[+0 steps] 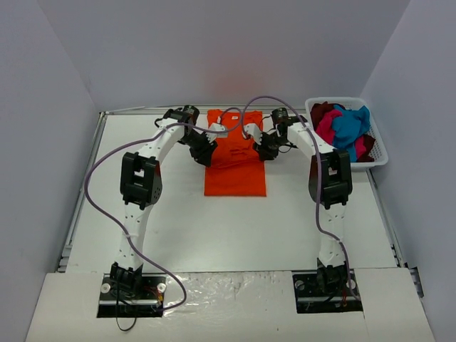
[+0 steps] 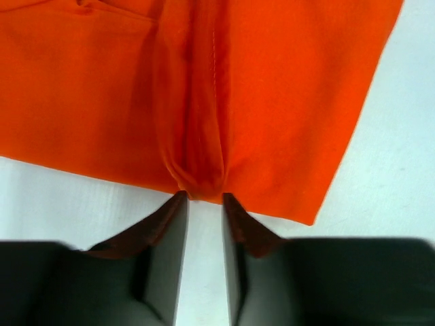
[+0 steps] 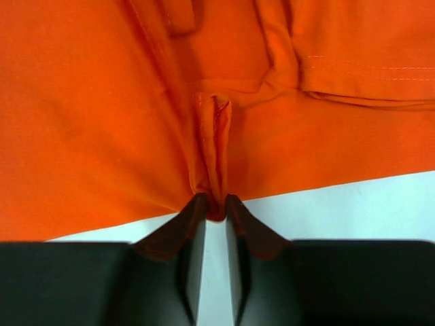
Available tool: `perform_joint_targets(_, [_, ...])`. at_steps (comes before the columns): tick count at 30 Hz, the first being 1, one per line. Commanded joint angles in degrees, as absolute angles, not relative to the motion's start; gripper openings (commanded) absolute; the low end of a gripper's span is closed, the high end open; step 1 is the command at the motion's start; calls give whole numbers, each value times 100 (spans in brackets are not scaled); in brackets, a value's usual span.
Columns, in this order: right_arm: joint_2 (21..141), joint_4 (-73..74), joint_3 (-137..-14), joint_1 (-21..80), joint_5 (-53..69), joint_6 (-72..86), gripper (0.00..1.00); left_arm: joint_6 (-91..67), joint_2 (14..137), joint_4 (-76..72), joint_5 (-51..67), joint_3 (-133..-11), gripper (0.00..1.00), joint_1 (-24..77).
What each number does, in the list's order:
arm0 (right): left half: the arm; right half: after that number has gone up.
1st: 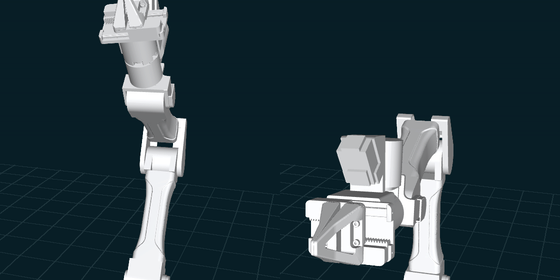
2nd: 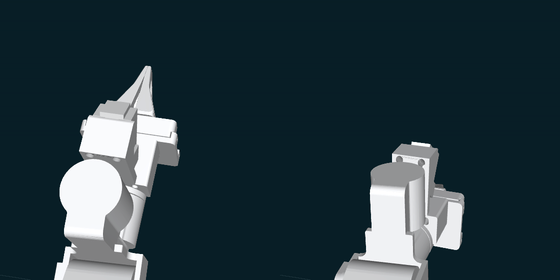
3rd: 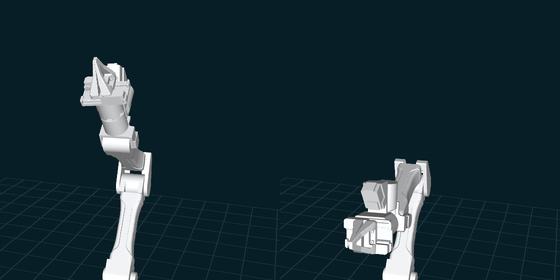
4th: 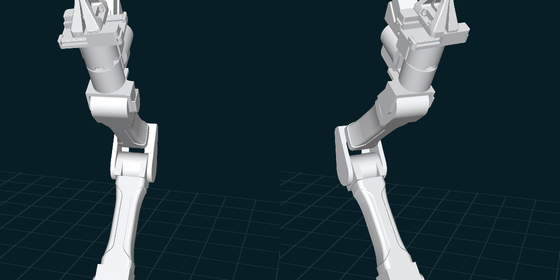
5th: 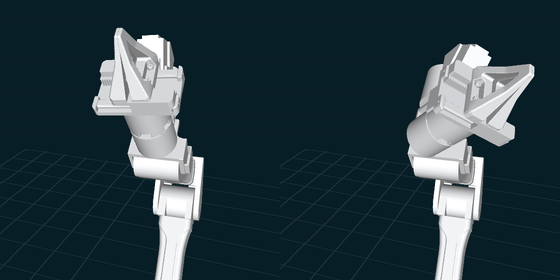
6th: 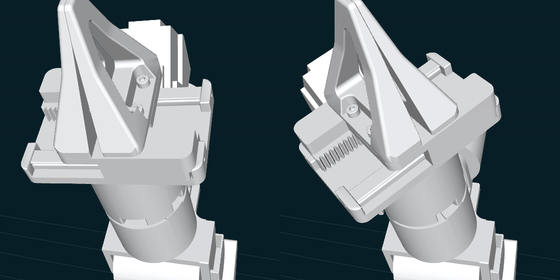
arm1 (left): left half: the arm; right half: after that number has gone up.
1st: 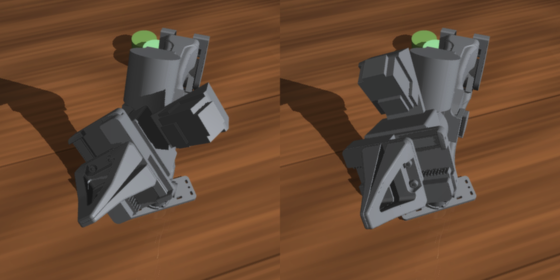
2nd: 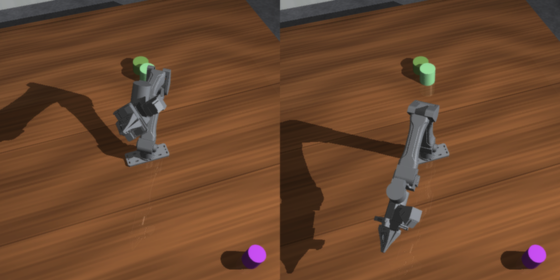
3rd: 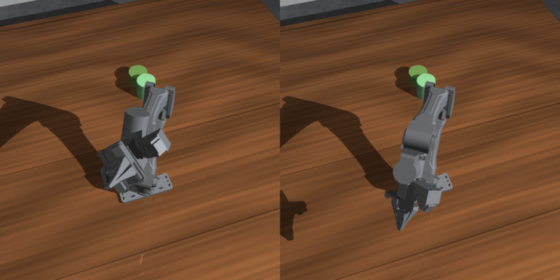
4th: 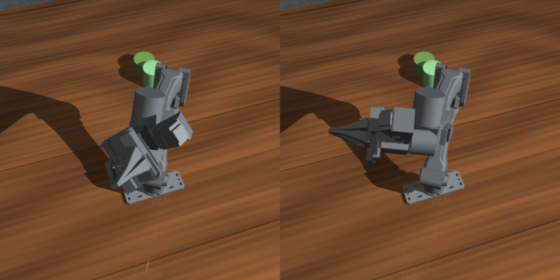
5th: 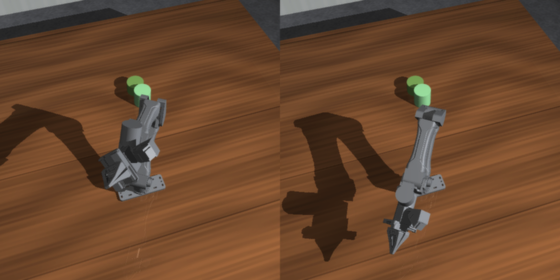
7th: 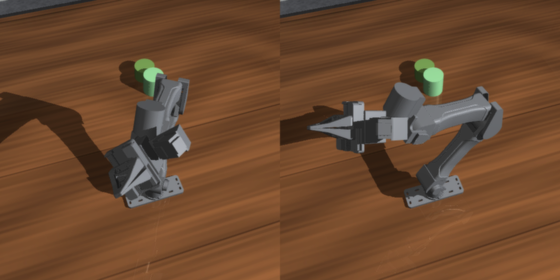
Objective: Fold and stack the t-shirts
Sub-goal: Fold the folded rectangular tshirt in 1/3 of the way
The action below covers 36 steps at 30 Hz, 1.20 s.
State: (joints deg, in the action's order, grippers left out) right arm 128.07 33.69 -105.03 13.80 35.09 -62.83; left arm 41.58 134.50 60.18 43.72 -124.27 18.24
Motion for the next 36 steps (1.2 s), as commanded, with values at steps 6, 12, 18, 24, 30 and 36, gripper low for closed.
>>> perform_joint_targets(6, [12885,3480,-11127,1310,3454,-6179,32,3982,13359,5467,3850,-12902,50,1758])
perform_joint_targets(12, [12613,3481,-11338,1310,3287,-6100,38,3815,13193,5520,3771,-13131,54,1758])
perform_joint_targets(18, [11736,3489,-10935,1310,3384,-5942,39,3718,12227,5204,3569,-12052,56,1767])
perform_joint_targets(24, [10305,3454,-9407,1327,3682,-5810,39,3665,10025,3983,3025,-9303,61,2029])
perform_joint_targets(30, [8784,3060,-7491,1380,3998,-5274,40,3709,8475,3165,2216,-7053,68,2688])
perform_joint_targets(36, [7665,2216,-5864,1503,4069,-4755,42,3735,7770,1988,1038,-5470,69,3708])
